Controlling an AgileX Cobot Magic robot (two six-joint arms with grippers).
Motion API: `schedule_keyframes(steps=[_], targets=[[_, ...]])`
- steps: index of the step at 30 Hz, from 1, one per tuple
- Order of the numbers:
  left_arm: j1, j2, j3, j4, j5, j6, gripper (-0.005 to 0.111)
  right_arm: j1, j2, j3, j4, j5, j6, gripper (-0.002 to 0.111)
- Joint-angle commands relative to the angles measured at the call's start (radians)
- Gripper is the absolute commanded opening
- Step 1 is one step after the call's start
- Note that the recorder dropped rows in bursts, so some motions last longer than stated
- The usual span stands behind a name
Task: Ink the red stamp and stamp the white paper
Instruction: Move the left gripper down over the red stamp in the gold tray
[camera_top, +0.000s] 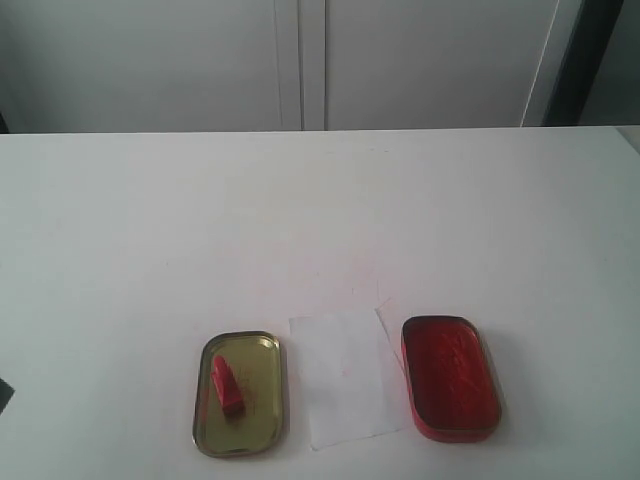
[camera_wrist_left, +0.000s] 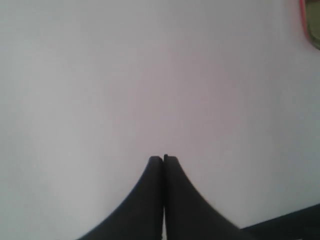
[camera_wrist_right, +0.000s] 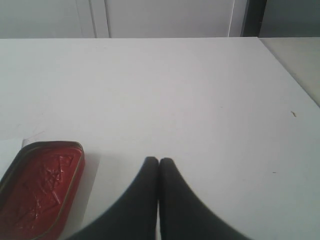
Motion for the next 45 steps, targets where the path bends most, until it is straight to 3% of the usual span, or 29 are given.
schedule_keyframes(steps=[1,10,27,45], targets=[[-0.091,0.037,-0.033,-0.005,-0.005,-0.054,0.0,-0.003,-0.006,0.005,-0.008,-0.016,0.003,0.0],[-0.227,0.119,-0.076,0.072,-0.049,-0.171,0.0,-0.003,-0.006,0.005,-0.008,-0.016,0.003,0.0],[-0.44,0.281,-0.235,0.089,-0.045,-0.225,0.0,-0.003,-0.006,0.005,-0.008,-0.016,0.003,0.0],[-0.663,0.447,-0.42,0.248,0.006,-0.41,0.0,-0.003,-0.006,0.005,-0.008,-0.016,0.003,0.0]])
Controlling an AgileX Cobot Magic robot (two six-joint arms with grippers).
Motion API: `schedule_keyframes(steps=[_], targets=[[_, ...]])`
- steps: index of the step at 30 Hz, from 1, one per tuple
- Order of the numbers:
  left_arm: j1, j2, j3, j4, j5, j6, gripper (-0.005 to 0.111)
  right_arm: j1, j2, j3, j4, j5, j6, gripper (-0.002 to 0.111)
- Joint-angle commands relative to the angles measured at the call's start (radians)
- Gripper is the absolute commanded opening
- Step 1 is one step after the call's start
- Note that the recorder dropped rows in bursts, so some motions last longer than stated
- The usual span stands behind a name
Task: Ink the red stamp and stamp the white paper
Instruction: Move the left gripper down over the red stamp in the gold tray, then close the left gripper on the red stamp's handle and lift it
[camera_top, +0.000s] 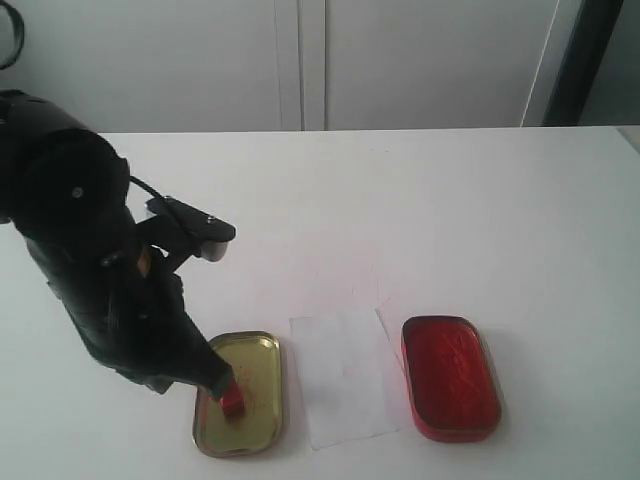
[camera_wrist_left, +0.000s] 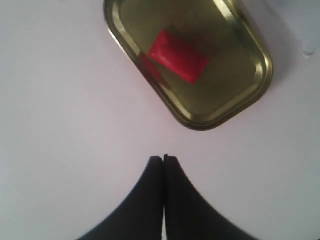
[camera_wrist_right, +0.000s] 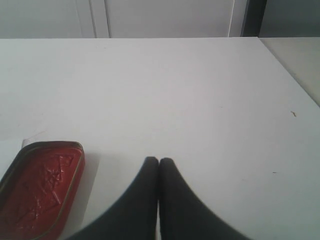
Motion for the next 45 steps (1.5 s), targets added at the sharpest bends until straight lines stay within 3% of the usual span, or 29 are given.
schedule_keyframes(steps=[1,8,16,21,24,29,32,45], targets=[[-0.052,0.07,-0.065,0.009,0.039,-0.04,0.0,-0.003,-0.006,0.005,-0.008,-0.016,0.003,0.0],[-0.063,0.166,-0.162,0.014,0.026,-0.132,0.0,-0.003,-0.006,0.005,-0.008,-0.016,0.003,0.0],[-0.063,0.184,-0.162,0.08,0.038,-0.522,0.0,-0.003,-0.006,0.005,-0.008,-0.016,0.003,0.0],[-0.063,0.184,-0.162,0.096,0.048,-0.598,0.001,-0.003,-0.006,0.005,-0.008,-0.016,0.003,0.0],[-0.063,0.184,-0.162,0.093,0.044,-0.598,0.013,-0.003,-0.006,0.005,-0.008,-0.016,0.003,0.0],[-0.063,0.184,-0.162,0.093,0.035,-0.598,0.046,-0.003,-0.006,0.005,-0.008,-0.016,0.003,0.0],[-0.063,0.186,-0.162,0.093,0.007,-0.589,0.057,-0.003,-0.006,0.005,-0.008,-0.016,0.003,0.0],[-0.063,0.275,-0.162,0.098,-0.018,-0.567,0.059,-0.003,-0.006,0.005,-0.008,-0.016,0.003,0.0]])
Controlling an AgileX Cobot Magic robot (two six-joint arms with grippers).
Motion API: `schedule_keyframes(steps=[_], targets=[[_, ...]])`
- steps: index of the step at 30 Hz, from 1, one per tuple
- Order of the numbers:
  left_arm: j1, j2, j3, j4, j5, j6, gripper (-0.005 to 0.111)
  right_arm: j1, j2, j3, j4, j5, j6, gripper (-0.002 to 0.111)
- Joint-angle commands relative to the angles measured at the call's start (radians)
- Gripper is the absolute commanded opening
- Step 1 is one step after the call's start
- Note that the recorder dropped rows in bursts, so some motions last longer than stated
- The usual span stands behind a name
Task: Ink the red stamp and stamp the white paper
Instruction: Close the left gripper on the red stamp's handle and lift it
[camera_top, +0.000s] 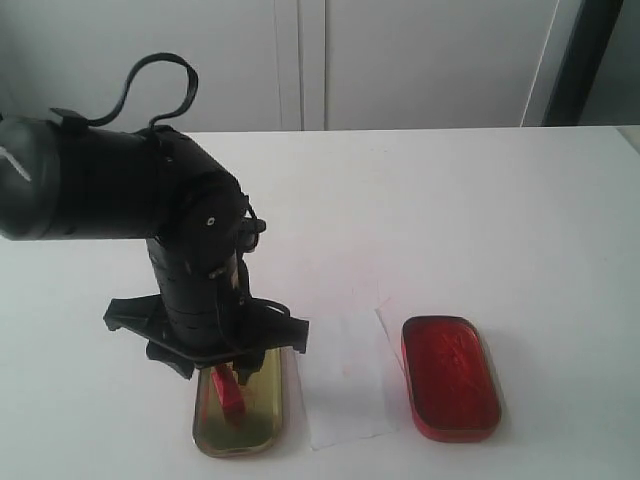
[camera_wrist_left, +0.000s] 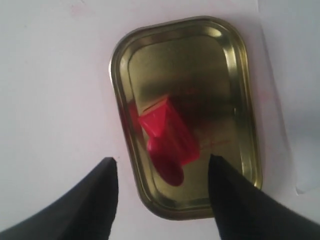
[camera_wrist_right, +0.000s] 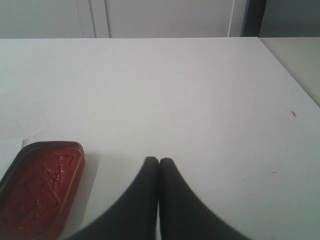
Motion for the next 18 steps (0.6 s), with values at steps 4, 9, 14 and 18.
schedule_keyframes(steps=[4,9,14,18], targets=[[-0.005,0.049,-0.003,0.012,0.008,0.005,0.059,-0.003,-0.006,0.005,-0.008,-0.016,0.003,0.0],[-0.005,0.05,-0.003,0.019,-0.015,0.005,0.059,-0.003,-0.006,0.005,-0.008,-0.016,0.003,0.0],[-0.005,0.065,-0.003,0.019,-0.014,0.012,0.059,-0.003,-0.006,0.005,-0.008,-0.016,0.003,0.0],[-0.005,0.076,-0.003,0.019,-0.004,0.017,0.059,-0.003,-0.006,0.005,-0.008,-0.016,0.022,0.0]])
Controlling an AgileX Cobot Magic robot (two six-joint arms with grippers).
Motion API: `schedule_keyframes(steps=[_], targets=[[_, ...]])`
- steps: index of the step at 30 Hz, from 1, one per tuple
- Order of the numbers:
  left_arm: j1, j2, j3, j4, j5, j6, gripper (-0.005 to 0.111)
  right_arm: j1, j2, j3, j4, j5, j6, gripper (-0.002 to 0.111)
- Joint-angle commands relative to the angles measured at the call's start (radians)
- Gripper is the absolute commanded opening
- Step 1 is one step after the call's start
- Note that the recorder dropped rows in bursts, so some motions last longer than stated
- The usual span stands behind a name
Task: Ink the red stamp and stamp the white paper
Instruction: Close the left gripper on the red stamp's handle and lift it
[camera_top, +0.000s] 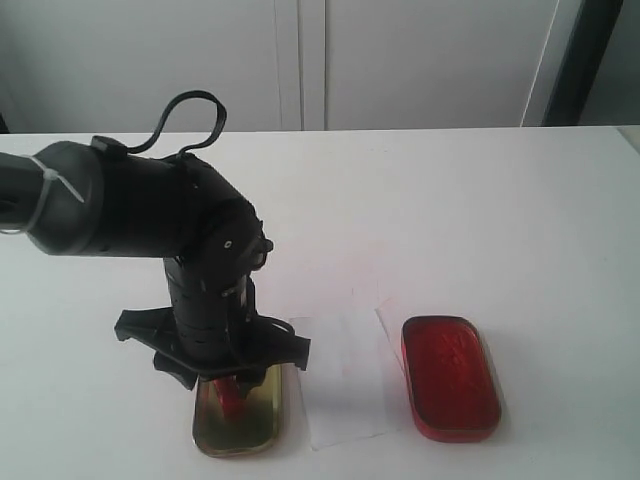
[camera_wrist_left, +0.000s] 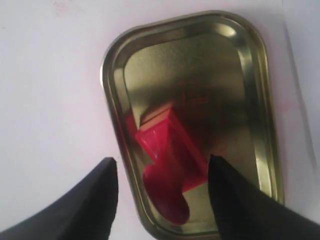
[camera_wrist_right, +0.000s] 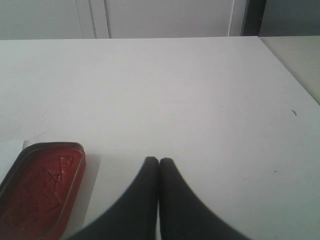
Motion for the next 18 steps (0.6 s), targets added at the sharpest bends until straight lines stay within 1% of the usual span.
schedule_keyframes(steps=[1,3,4,8,12,18], targets=[[-0.005,0.005,-0.003,0.005,0.027,0.014,0.058,-0.003,-0.006,0.005,-0.008,-0.016,0.014,0.0],[-0.005,0.005,-0.003,0.004,0.029,0.013,0.053,-0.003,-0.006,0.005,-0.008,-0.016,0.014,0.0],[-0.005,0.005,-0.003,0.004,0.029,0.013,0.048,-0.003,-0.006,0.005,-0.008,-0.016,0.014,0.0],[-0.005,0.005,-0.003,0.0,0.031,0.013,0.022,-0.003,-0.006,0.005,-0.008,-0.016,0.014,0.0],[-0.005,0.005,-0.003,0.0,0.031,0.032,0.0,-0.003,-0.006,0.005,-0.008,-0.016,0.014,0.0],[-0.005,0.005,-0.003,-0.003,0.029,0.055,0.0,-0.003,-0.006,0.005,-0.008,-0.016,0.014,0.0]])
